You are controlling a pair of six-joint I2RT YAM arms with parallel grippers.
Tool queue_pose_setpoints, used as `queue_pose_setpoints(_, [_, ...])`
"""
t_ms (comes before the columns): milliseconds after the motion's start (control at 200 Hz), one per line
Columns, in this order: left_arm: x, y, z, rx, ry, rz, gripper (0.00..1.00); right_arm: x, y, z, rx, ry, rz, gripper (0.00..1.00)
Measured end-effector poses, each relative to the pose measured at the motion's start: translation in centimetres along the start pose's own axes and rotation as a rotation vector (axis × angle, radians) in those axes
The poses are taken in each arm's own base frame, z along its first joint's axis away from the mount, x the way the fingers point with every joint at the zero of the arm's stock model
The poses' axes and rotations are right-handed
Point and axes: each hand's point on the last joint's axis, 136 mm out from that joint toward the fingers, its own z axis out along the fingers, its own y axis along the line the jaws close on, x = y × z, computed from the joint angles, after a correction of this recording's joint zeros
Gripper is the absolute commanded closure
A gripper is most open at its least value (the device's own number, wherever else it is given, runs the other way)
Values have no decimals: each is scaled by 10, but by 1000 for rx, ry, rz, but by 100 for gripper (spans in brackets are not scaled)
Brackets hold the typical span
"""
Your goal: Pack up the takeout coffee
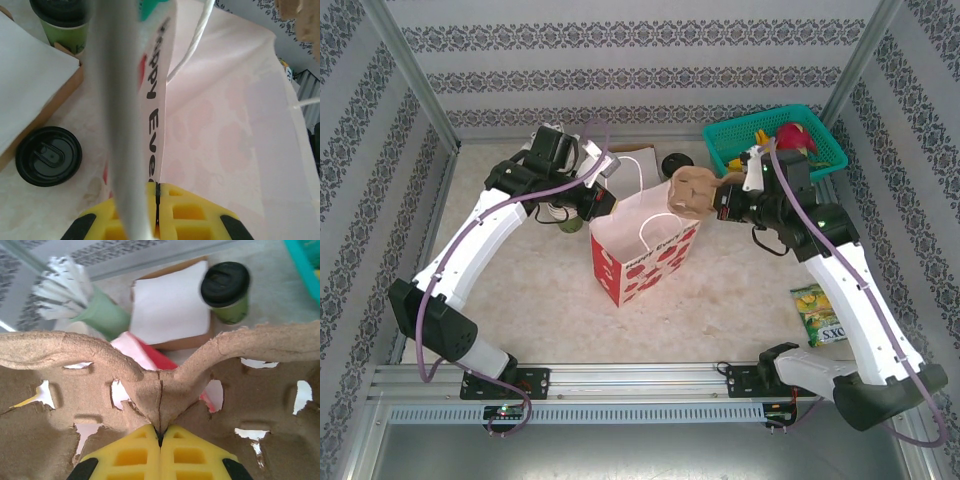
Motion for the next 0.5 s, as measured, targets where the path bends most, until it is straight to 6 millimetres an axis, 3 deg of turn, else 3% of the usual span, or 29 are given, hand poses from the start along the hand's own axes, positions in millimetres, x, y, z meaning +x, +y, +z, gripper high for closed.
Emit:
queue_pose_setpoints(270, [2, -13, 3, 50, 4, 6, 100, -32, 71, 3, -296, 41, -28, 100])
queue_pose_setpoints(505, [4, -9, 12, 62, 23, -3, 100, -23, 99, 22, -467, 190, 49, 100])
